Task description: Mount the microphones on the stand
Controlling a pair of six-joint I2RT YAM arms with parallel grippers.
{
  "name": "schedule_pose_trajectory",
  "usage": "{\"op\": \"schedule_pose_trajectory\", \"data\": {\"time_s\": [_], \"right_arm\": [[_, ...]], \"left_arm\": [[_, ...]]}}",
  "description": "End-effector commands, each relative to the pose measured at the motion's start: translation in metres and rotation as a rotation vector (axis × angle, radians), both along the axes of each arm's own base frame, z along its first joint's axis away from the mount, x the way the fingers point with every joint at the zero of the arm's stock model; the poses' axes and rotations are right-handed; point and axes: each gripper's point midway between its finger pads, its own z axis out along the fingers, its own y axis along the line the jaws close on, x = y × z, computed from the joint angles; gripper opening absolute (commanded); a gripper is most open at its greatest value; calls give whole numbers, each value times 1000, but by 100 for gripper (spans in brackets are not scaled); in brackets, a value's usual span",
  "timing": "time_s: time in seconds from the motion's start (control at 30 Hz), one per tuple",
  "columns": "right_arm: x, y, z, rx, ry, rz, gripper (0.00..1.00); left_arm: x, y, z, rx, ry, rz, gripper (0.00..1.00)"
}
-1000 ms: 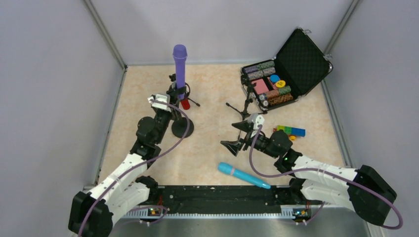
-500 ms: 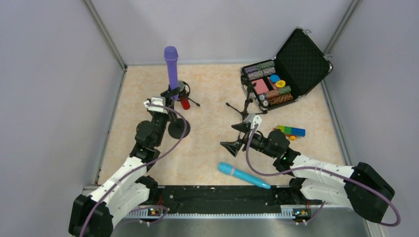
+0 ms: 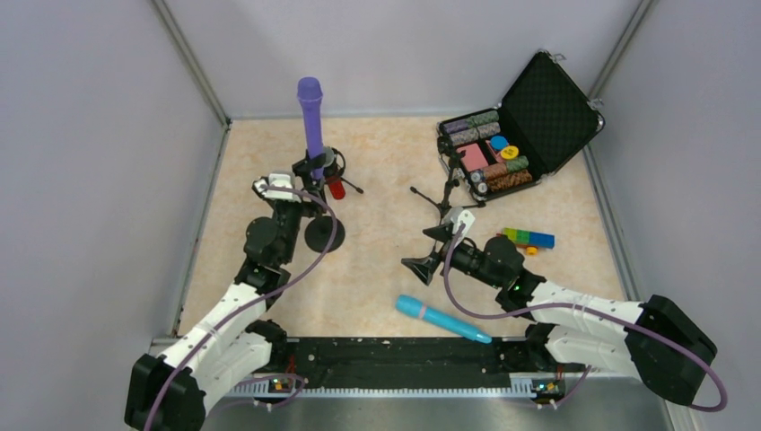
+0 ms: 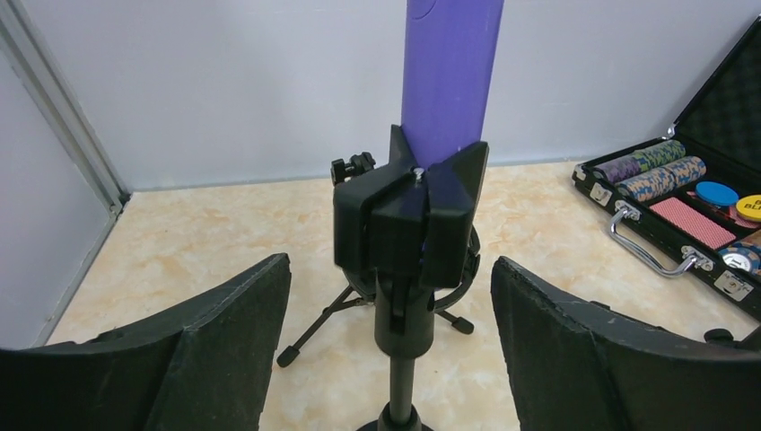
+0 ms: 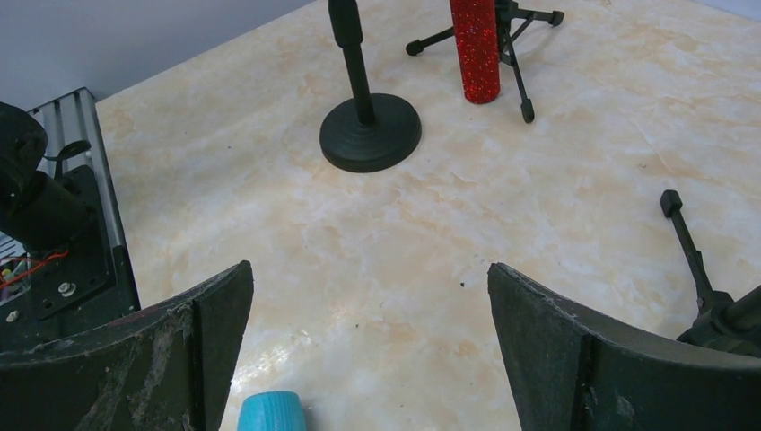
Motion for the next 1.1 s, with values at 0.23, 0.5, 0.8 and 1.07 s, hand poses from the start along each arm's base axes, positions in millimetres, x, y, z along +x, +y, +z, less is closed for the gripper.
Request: {"op": "schedule_pose_trajectory", "data": {"time_s": [0.23,0.5,0.8,1.07], "right_arm": [[0,1,12,29,-15,-4,99],[3,-1,24,37,1,-30,99],[7,0,55,-36,86,-40,99],[16,-11,99,20,122,-33,99]], "left_arm": [[-14,-4,33,12,-44,-54,95],[-33,-2,39,61,55,-88,99],[-69,-10,73,144,39,-212,99],[-99,-55,100,163,-42,-504,99]]}}
